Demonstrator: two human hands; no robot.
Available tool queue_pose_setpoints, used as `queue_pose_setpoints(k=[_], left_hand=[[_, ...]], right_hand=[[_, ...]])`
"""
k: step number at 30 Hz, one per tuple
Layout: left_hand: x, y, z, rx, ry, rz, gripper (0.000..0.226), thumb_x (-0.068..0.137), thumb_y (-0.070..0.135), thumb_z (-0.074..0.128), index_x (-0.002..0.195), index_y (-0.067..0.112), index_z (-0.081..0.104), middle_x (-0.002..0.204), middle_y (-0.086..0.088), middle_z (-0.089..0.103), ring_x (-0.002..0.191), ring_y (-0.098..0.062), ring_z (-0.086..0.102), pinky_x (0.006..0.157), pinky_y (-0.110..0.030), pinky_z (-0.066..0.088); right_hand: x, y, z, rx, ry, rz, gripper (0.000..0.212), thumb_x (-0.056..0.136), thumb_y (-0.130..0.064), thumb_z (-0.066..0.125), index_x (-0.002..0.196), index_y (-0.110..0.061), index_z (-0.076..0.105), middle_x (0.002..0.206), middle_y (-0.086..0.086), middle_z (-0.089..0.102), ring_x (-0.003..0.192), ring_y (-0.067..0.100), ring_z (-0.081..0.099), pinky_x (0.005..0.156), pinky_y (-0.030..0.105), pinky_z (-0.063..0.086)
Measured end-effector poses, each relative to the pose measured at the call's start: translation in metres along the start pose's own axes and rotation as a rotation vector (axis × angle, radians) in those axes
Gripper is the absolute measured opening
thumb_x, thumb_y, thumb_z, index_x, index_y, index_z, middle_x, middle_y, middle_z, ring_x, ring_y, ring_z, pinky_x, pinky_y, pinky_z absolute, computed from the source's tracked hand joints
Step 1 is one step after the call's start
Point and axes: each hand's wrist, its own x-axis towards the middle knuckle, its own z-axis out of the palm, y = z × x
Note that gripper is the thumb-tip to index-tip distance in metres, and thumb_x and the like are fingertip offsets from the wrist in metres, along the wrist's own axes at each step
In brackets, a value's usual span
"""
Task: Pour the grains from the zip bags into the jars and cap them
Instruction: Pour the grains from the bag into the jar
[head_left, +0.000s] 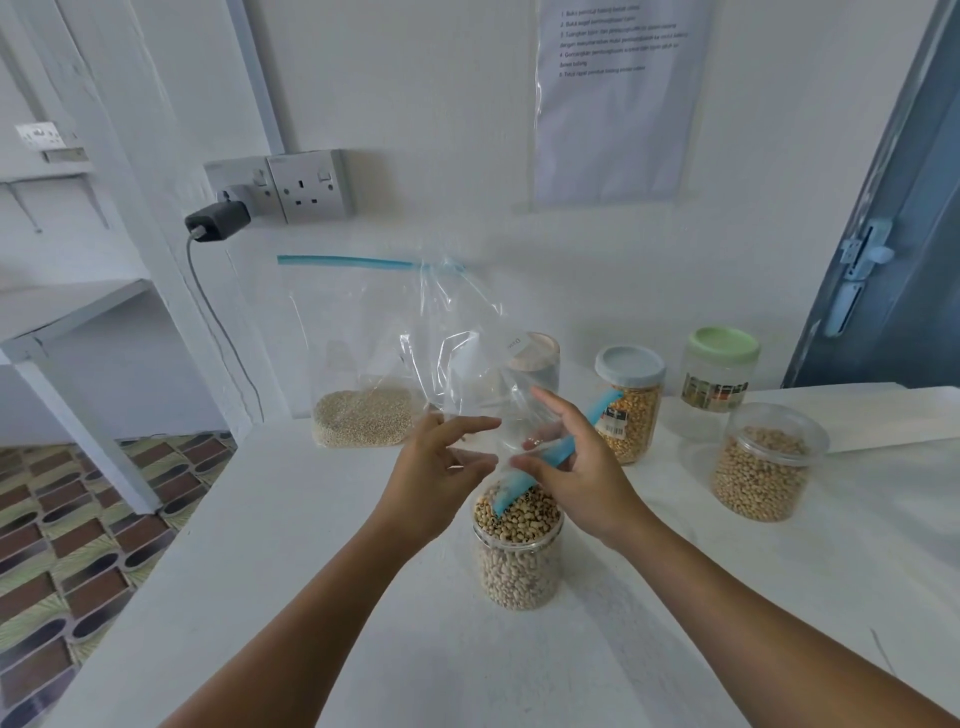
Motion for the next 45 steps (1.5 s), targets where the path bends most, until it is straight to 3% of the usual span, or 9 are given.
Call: queue_pose_setpoints(k=[7, 11, 16, 20, 27, 34, 37, 41, 45], left_hand=[[-0.002, -0.004, 0.002, 0.038, 0.035, -0.011, 0.056, 0.087, 0.011, 0.083, 0.129, 0.044, 0.066, 0.118, -0.003, 0.056, 0.091, -0.016, 0.076, 0.092, -0.034, 0.061], [-0.005, 0.002, -0.004, -0.334, 0.064, -0.176, 0.075, 0.093, 0.013, 0.076, 0.152, 0.046, 0.043, 0.133, -0.006, 0.059, 0.106, -0.019, 0.075, 0.083, -0.025, 0.061], [0.007, 0.001, -0.016, -0.841, 0.117, -0.443, 0.084, 0.092, 0.011, 0.070, 0.158, 0.046, 0.033, 0.141, -0.022, 0.056, 0.106, -0.036, 0.075, 0.091, -0.045, 0.060], [0.014, 0.006, -0.020, -0.739, 0.099, -0.384, 0.069, 0.097, 0.005, 0.066, 0.154, 0.038, 0.045, 0.120, -0.015, 0.073, 0.104, -0.029, 0.075, 0.092, -0.038, 0.059], [0.014, 0.010, -0.021, -0.589, 0.232, -0.226, 0.060, 0.090, -0.006, 0.073, 0.139, 0.027, 0.060, 0.094, -0.012, 0.073, 0.105, -0.032, 0.072, 0.100, -0.043, 0.057], [0.010, 0.012, -0.017, -0.610, 0.099, -0.324, 0.089, 0.091, -0.001, 0.072, 0.159, 0.033, 0.024, 0.111, -0.024, 0.072, 0.105, -0.038, 0.075, 0.101, -0.054, 0.055], [0.014, 0.014, -0.022, -0.562, 0.178, -0.274, 0.099, 0.085, -0.005, 0.076, 0.161, 0.027, 0.020, 0.103, -0.022, 0.075, 0.101, -0.035, 0.076, 0.099, -0.049, 0.058], [0.015, 0.020, -0.019, -0.394, 0.288, -0.162, 0.083, 0.081, -0.006, 0.082, 0.145, 0.025, 0.039, 0.078, -0.006, 0.068, 0.084, -0.024, 0.075, 0.087, -0.032, 0.059], [0.015, 0.025, -0.014, -0.373, 0.329, -0.072, 0.068, 0.087, -0.004, 0.078, 0.135, 0.027, 0.042, 0.088, -0.011, 0.061, 0.086, -0.023, 0.073, 0.079, -0.024, 0.059]], right_hand=[[0.000, 0.002, 0.002, -0.009, -0.010, -0.012, 0.076, 0.090, -0.024, 0.080, 0.147, -0.057, 0.041, 0.121, -0.005, 0.064, 0.121, 0.012, 0.062, 0.104, 0.036, 0.056], [-0.001, 0.004, -0.003, 0.031, -0.019, -0.023, 0.075, 0.091, -0.019, 0.079, 0.145, -0.058, 0.043, 0.126, -0.004, 0.065, 0.119, 0.012, 0.065, 0.105, 0.039, 0.055], [-0.002, 0.002, -0.001, 0.021, -0.026, -0.041, 0.073, 0.092, -0.016, 0.077, 0.146, -0.054, 0.045, 0.133, -0.010, 0.064, 0.119, 0.009, 0.065, 0.104, 0.040, 0.056], [-0.001, 0.002, -0.003, 0.007, -0.028, -0.025, 0.073, 0.093, -0.014, 0.076, 0.147, -0.052, 0.045, 0.122, -0.010, 0.068, 0.117, 0.009, 0.066, 0.104, 0.041, 0.056], [-0.003, 0.000, -0.001, -0.008, -0.013, -0.021, 0.070, 0.094, -0.012, 0.074, 0.150, -0.043, 0.045, 0.096, -0.019, 0.066, 0.107, 0.007, 0.067, 0.105, 0.035, 0.055], [-0.003, 0.002, 0.003, 0.030, 0.024, -0.046, 0.070, 0.093, -0.008, 0.076, 0.147, -0.044, 0.049, 0.103, 0.000, 0.065, 0.104, 0.010, 0.069, 0.097, 0.027, 0.057], [-0.004, 0.003, 0.003, 0.026, 0.019, -0.038, 0.070, 0.093, -0.010, 0.075, 0.149, -0.043, 0.047, 0.102, 0.000, 0.065, 0.104, 0.008, 0.068, 0.098, 0.023, 0.055], [-0.003, 0.003, 0.003, 0.016, 0.017, -0.036, 0.069, 0.094, -0.016, 0.075, 0.149, -0.045, 0.045, 0.104, -0.011, 0.067, 0.108, 0.007, 0.067, 0.099, 0.026, 0.055], [-0.004, 0.001, 0.005, 0.048, 0.010, -0.034, 0.067, 0.095, -0.014, 0.074, 0.147, -0.046, 0.045, 0.108, -0.013, 0.070, 0.110, 0.009, 0.068, 0.102, 0.032, 0.056]])
